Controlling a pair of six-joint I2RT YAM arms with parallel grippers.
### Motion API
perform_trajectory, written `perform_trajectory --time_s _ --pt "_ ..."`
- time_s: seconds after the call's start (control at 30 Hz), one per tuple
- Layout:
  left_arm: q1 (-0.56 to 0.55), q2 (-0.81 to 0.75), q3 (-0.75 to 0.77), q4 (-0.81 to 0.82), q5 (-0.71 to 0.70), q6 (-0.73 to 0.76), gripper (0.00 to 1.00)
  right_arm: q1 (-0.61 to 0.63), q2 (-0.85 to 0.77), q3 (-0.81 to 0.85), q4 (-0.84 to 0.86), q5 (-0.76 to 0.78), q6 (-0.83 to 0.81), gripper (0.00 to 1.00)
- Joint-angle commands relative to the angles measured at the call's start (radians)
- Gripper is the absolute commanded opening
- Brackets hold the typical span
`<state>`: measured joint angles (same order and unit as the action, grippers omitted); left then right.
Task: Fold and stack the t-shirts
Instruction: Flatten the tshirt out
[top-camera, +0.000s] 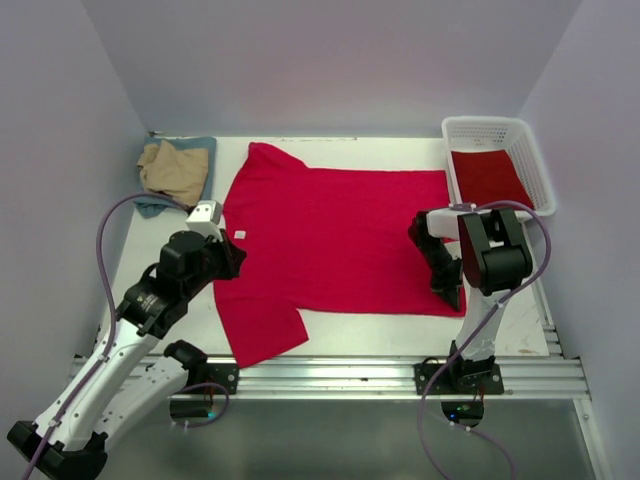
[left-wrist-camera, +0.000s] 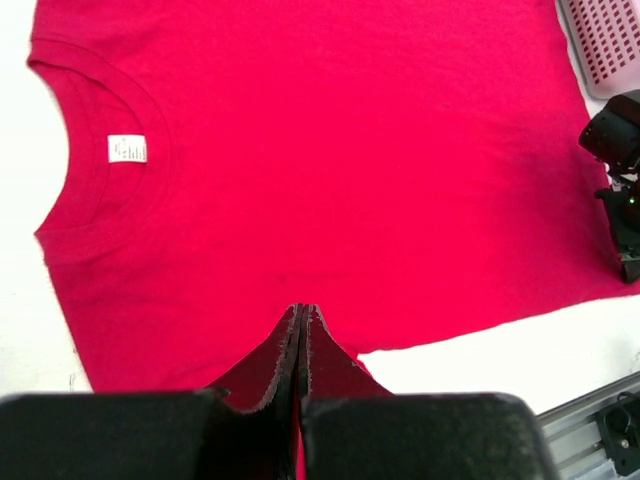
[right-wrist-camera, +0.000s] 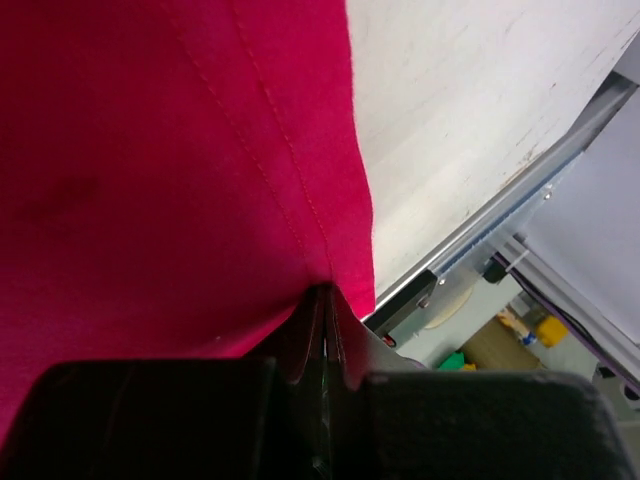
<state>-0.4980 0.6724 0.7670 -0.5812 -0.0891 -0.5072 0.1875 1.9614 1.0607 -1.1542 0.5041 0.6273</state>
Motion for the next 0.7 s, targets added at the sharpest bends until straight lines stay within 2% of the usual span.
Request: perform_trajectory --time_s 0.0,0.13,0.3,0.43,0.5,0.53,0.57,0.63,0.67 --pt "-0.002 -0.013 0.038 -0.035 -0.023 0.026 0.0 -0.008 -0.007 -0.06 0.063 -0.085 0.052 0.0" --pt "-0.002 -0.03 0.051 -0.048 -0.024 0.018 0.0 -0.011 -0.068 -0.106 0.076 -0.116 0.048 0.0" --pt "-0.002 -0.027 0.072 -0.046 -0.038 0.013 0.0 0.004 -0.247 -0.082 0.177 -0.268 -0.029 0.0" --pt "-0.002 0.021 0.121 -0.013 -0.067 0.019 0.0 0.036 -0.471 0.049 0.296 -0.367 -0.106 0.0" --pt "-0.002 0.047 0.149 0.058 -0.11 0.035 0.0 0.044 -0.524 0.103 0.365 -0.39 -0.127 0.0" --pt "-0.002 0.084 0.155 0.099 -0.122 0.047 0.08 0.047 -0.545 0.146 0.398 -0.439 -0.136 0.0" --pt "-0.002 0.111 0.166 0.174 -0.162 0.068 0.11 0.052 -0.57 0.166 0.457 -0.455 -0.147 0.04" --pt "-0.002 0.229 0.205 0.262 -0.196 0.099 0.19 0.061 -0.575 0.232 0.503 -0.499 -0.159 0.4" --pt "-0.001 0.278 0.25 0.332 -0.224 0.139 0.25 0.067 -0.564 0.254 0.508 -0.501 -0.17 0.64"
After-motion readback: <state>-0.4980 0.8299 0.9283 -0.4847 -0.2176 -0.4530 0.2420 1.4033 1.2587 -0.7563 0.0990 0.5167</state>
